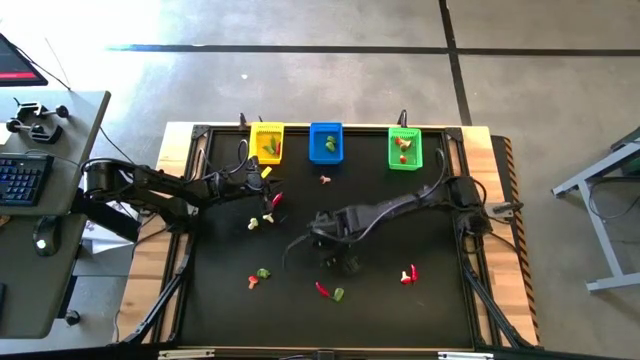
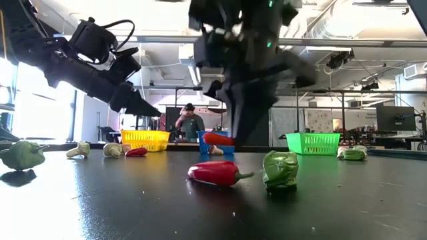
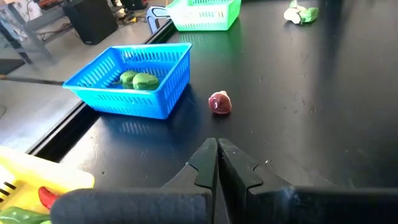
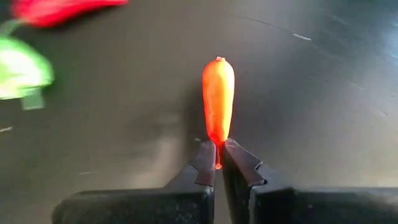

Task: Sort produce into baskets
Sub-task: Put the orange chili pepper into the yellow bin

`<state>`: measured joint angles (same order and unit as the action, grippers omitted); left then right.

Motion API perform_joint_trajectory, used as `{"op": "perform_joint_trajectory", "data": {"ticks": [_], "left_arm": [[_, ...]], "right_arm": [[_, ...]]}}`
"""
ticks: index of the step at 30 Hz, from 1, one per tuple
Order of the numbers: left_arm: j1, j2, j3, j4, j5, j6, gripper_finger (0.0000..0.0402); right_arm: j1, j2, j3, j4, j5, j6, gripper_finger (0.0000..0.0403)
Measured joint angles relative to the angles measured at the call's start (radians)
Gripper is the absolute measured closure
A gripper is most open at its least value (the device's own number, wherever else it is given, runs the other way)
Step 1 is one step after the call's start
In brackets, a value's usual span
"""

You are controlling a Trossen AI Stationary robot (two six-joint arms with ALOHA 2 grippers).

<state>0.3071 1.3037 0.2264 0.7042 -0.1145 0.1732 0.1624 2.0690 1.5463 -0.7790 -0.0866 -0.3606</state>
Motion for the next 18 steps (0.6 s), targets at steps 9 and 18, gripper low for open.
{"op": "perform_joint_trajectory", "data": {"ticks": [9, 18], "left_arm": [[0.000, 0.000, 0.008, -0.002, 0.099, -0.137, 0.0401], [-0.008, 0.000, 0.071, -0.003, 0.172, -0.254, 0.0371]], "right_arm": [[-0.164, -0.088, -0.213, 0.360, 0.098, 0.118, 0.0402], [-0.289, -0.095, -0.302, 0.705, 0.128, 0.238, 0.0403]]}}
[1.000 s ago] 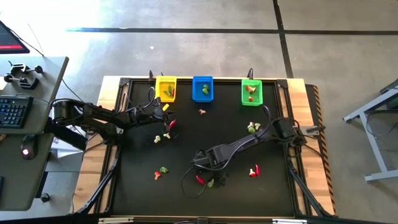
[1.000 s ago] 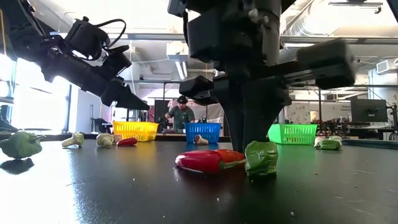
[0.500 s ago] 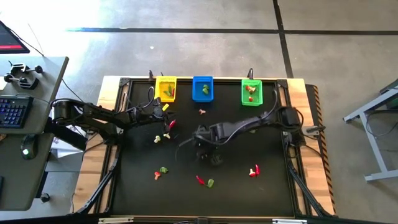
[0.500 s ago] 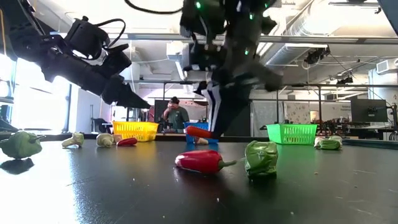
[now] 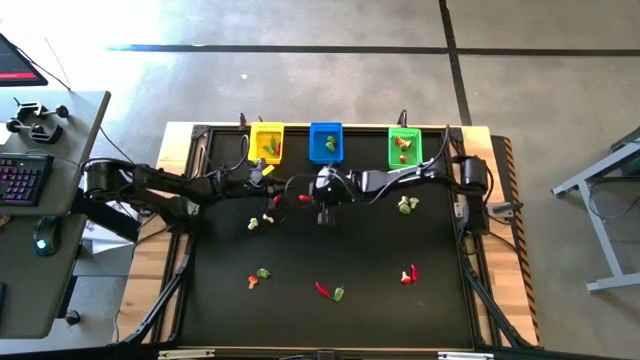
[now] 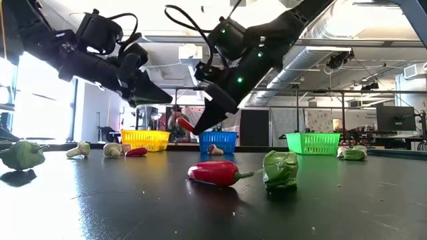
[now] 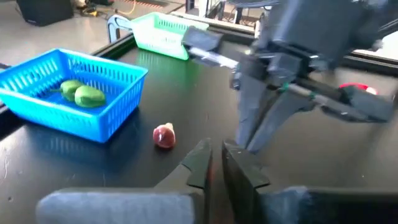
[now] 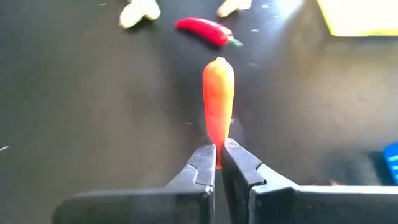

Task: Sort produce into baskets
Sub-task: Put the orange chili pepper into the yellow bin

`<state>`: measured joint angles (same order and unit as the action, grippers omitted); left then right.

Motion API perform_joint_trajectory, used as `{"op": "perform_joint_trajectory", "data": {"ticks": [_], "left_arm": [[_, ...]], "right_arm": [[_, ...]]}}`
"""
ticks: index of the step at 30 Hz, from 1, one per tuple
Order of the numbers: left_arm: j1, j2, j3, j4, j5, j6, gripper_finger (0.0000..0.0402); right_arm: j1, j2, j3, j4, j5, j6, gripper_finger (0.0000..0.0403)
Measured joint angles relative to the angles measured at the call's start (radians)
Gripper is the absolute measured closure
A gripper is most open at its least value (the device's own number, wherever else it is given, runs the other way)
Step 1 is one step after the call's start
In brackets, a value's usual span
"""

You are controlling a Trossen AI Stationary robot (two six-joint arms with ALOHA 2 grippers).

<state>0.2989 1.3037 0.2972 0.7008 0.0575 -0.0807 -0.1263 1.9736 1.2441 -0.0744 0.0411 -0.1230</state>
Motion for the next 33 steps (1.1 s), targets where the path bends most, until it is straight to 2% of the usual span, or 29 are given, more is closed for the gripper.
{"op": "perform_joint_trajectory", "data": {"ticks": [9, 15, 22, 33], "left_arm": [[0.000, 0.000, 0.004, -0.036, 0.002, 0.086, 0.0260], [0.003, 0.000, 0.004, -0.076, 0.009, 0.052, 0.0209], [0.003, 0.000, 0.021, -0.109, -0.018, 0.029, 0.0192], [-0.005, 0.000, 0.073, -0.162, 0.016, 0.031, 0.0198]], "right_arm": [[-0.069, -0.001, -0.024, 0.123, 0.004, 0.030, 0.0403], [-0.072, -0.001, -0.024, 0.170, -0.007, -0.032, 0.0403], [-0.070, -0.001, -0.024, 0.192, -0.083, -0.075, 0.0403], [-0.070, -0.001, -0.024, 0.193, -0.104, -0.123, 0.0403]]}}
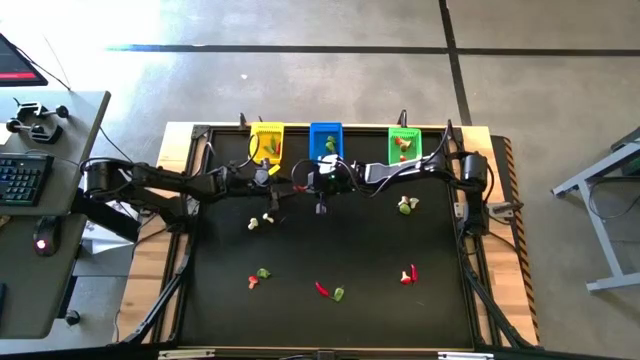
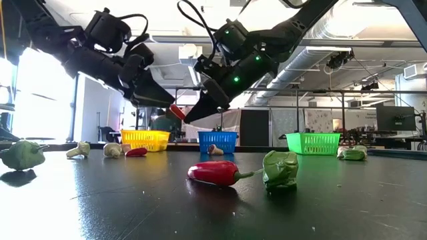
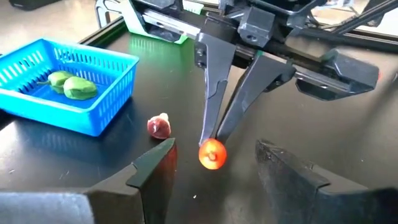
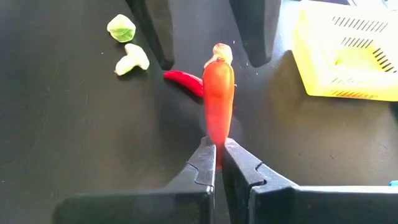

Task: Sort produce into baskets
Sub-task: Put the orange chili pepper into the yellow bin

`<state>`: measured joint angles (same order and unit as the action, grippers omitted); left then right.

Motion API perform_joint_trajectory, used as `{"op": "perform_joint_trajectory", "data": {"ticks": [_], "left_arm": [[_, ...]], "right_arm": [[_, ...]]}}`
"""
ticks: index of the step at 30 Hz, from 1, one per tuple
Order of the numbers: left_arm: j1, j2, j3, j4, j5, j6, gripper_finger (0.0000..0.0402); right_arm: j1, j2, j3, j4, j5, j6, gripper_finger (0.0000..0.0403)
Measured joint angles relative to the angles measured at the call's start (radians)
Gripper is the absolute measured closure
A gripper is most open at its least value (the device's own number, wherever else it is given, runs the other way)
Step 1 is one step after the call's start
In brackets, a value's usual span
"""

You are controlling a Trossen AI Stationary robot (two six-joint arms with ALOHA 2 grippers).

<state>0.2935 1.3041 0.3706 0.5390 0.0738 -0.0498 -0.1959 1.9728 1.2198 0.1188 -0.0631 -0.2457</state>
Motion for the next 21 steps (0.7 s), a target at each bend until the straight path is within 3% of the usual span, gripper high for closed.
{"op": "perform_joint_trajectory", "data": {"ticks": [21], "left_arm": [[0.000, 0.049, 0.015, 0.027, 0.004, 0.001, 0.0232]], "right_arm": [[0.000, 0.000, 0.000, 0.009, -0.025, -0.007, 0.0403]]}}
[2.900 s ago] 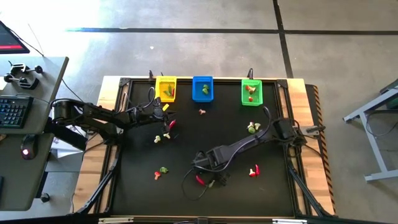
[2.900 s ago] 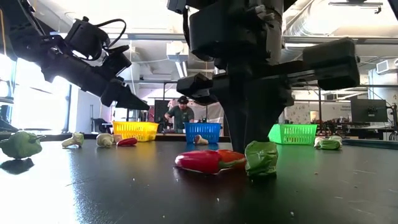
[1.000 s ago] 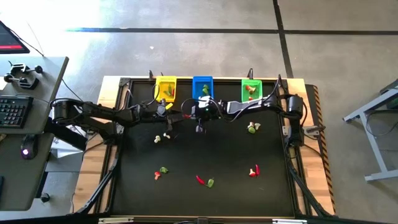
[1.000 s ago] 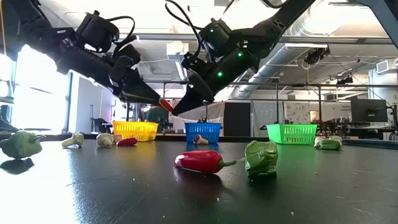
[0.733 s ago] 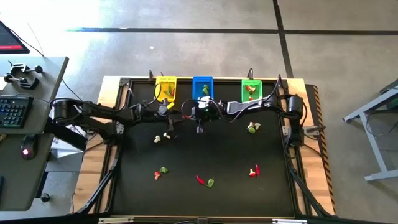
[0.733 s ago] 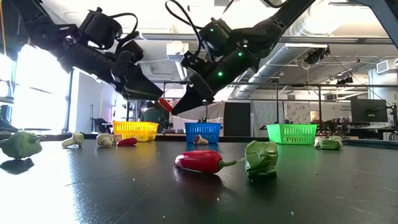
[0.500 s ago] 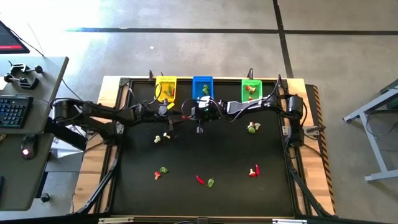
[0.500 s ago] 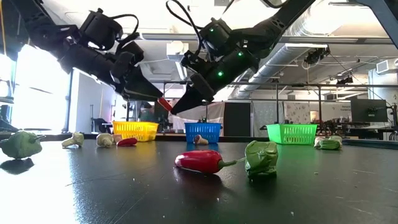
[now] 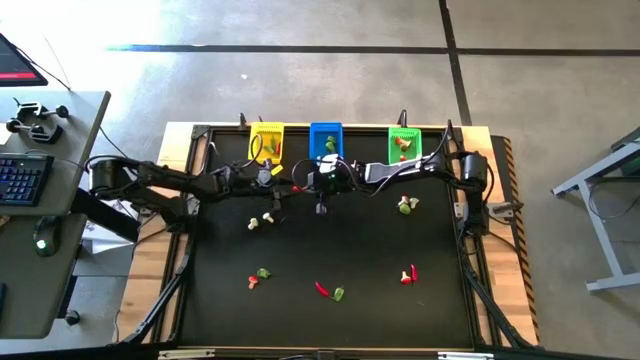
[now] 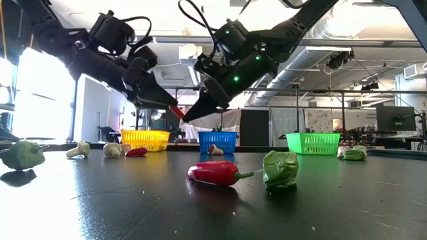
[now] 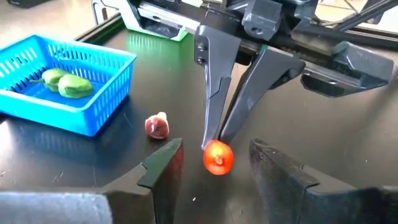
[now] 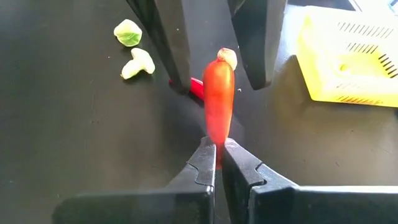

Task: Sort produce into baskets
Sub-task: Put the orange chili pepper into the yellow bin

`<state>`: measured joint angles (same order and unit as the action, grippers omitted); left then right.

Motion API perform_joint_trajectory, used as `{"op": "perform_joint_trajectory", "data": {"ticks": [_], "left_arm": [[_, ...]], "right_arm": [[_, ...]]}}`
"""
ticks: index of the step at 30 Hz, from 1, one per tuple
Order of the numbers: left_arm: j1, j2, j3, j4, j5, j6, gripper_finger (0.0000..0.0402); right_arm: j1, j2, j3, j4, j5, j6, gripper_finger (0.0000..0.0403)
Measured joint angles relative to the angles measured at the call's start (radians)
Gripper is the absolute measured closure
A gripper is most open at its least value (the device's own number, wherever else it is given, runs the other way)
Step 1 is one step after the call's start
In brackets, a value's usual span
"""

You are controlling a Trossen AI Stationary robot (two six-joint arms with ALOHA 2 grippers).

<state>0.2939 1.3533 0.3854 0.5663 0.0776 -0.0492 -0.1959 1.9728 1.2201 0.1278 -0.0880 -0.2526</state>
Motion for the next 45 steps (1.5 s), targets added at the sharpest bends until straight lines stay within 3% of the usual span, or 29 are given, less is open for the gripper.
{"op": "perform_joint_trajectory", "data": {"ticks": [34, 45], "left_arm": [[0.001, 0.041, 0.038, -0.040, -0.005, -0.009, 0.0348], [0.147, -0.065, 0.037, -0.034, -0.028, -0.008, 0.0354]], "right_arm": [[0.000, 0.000, 0.001, 0.005, -0.012, 0.013, 0.0400], [0.000, 0.001, 0.003, -0.010, 0.168, 0.035, 0.0276]]}}
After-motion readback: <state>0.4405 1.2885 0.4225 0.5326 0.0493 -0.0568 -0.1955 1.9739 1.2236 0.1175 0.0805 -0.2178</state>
